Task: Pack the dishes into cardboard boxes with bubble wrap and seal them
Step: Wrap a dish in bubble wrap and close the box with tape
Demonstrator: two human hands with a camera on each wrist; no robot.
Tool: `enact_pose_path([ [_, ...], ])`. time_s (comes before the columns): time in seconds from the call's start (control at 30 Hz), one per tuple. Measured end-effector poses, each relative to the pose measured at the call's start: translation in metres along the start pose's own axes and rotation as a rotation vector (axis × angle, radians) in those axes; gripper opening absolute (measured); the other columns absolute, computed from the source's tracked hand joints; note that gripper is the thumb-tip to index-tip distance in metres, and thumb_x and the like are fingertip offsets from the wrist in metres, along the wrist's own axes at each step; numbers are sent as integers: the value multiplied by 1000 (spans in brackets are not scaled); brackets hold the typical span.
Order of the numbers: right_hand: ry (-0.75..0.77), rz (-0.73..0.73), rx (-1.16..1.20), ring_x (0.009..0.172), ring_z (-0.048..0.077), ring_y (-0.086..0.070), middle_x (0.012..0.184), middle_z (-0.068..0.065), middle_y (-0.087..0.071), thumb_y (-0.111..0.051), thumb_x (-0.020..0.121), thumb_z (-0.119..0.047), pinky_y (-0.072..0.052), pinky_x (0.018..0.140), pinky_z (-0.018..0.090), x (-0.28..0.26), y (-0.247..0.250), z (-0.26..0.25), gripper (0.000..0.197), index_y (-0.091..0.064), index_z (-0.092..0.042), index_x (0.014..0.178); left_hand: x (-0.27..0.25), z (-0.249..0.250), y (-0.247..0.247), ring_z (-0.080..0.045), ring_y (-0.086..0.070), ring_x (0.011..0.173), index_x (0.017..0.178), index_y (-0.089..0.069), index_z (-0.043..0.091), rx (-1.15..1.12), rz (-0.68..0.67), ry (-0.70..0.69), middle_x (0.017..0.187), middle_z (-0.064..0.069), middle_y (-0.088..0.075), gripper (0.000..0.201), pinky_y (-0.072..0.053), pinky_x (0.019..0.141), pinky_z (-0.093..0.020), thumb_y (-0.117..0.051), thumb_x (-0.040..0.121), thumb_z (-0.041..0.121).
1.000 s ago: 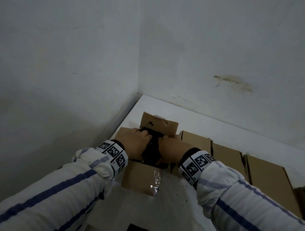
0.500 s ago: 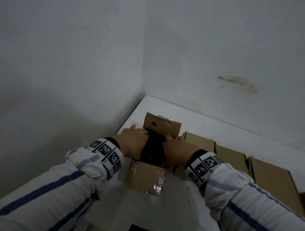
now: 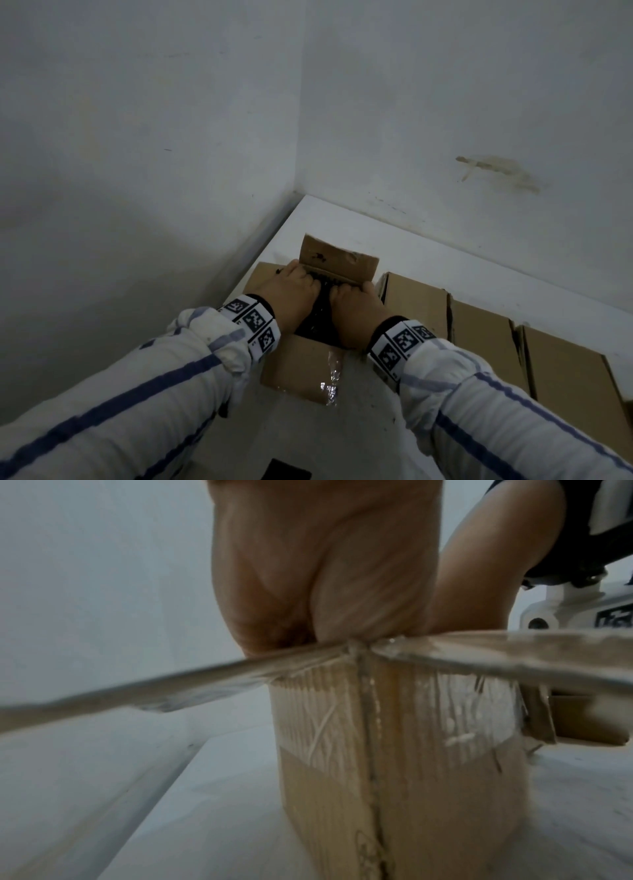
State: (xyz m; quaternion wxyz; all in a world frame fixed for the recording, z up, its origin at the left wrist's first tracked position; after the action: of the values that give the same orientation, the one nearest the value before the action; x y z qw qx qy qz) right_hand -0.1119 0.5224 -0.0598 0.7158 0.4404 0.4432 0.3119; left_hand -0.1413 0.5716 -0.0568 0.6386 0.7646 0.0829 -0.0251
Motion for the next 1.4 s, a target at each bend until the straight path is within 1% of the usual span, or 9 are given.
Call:
enact_pose_path([
  [0.1,59,-139,147,105,25,-54,114,8,-58,-64,82,-37,-34,90,36,-6,1,8,49,-49,-10,121,-4,-4,1,-27,-43,122,132,-43,13,-109,-54,-3,133,-8,-45,48,-28,109,-38,-54,86,18],
  [0.13,68,-159,208,102,25,-56,111,9,-60,-66,81,-36,-37,83,33,-7,4,13,46,-54,-10,117,-5,-7,2,-27,-47,115,131,-44,14,-158,-76,7,132,-8,-42,47,-39,94,-35,-56,85,19],
  [0.2,52,-102,323,101,27,-59,111,11,-62,-66,83,-30,-40,73,28,-9,13,29,37,-60,-7,112,-6,-13,3,-26,-54,101,127,-46,13,-259,-130,41,128,-9,-38,43,-42,71,-30,-57,85,16],
  [0.33,-80,113,529,117,25,-52,127,8,-56,-58,88,-16,-42,92,27,-24,19,67,36,-59,-13,124,3,-14,15,-27,-48,104,116,-54,12,-355,-97,111,119,-10,-43,32,-49,85,-43,-50,84,11],
  [0.47,-179,283,664,114,22,-54,122,8,-60,-51,90,-10,-36,90,20,-54,11,100,31,-64,-12,118,26,38,46,-27,-54,98,104,-61,9,-540,-27,61,111,-10,-54,22,-48,87,-39,-48,87,6],
  [0.67,-382,341,788,112,19,-55,124,7,-59,-48,92,-13,-35,82,17,-125,-39,178,30,-64,-14,117,79,144,77,-21,-51,112,111,-59,16,-709,-12,-25,121,-3,-54,28,-43,97,-33,-46,88,5],
  [0.87,-599,431,841,104,17,-59,115,8,-65,-49,92,-12,-33,71,6,-231,-96,285,26,-68,-10,110,132,285,112,-20,-52,98,108,-55,19,-739,-23,-140,119,-4,-51,23,-45,84,-31,-41,90,10],
  [1.13,-886,479,934,110,17,-56,119,2,-64,-47,90,-8,-34,84,16,-368,-186,415,29,-67,-13,109,180,473,149,-23,-51,102,120,-52,22,-725,-43,-284,118,-3,-50,37,-48,88,-41,-44,85,15],
  [1.4,-1134,429,1039,93,17,-58,108,4,-66,-47,88,-7,-40,76,22,-469,-284,494,24,-68,-15,98,203,588,158,-26,-37,122,131,-46,17,-697,-36,-319,134,-5,-41,45,-37,97,-35,-46,87,10],
])
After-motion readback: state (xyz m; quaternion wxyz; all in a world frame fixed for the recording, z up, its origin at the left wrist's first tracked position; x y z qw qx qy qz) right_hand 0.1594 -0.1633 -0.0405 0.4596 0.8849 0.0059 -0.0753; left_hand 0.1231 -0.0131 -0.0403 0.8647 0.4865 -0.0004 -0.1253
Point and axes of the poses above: each hand's wrist, its own x-axis towards the middle knuckle, its own y-axis out of the back of the hand, z = x × y, the point moved 9 cm from there along x, towards the middle knuckle
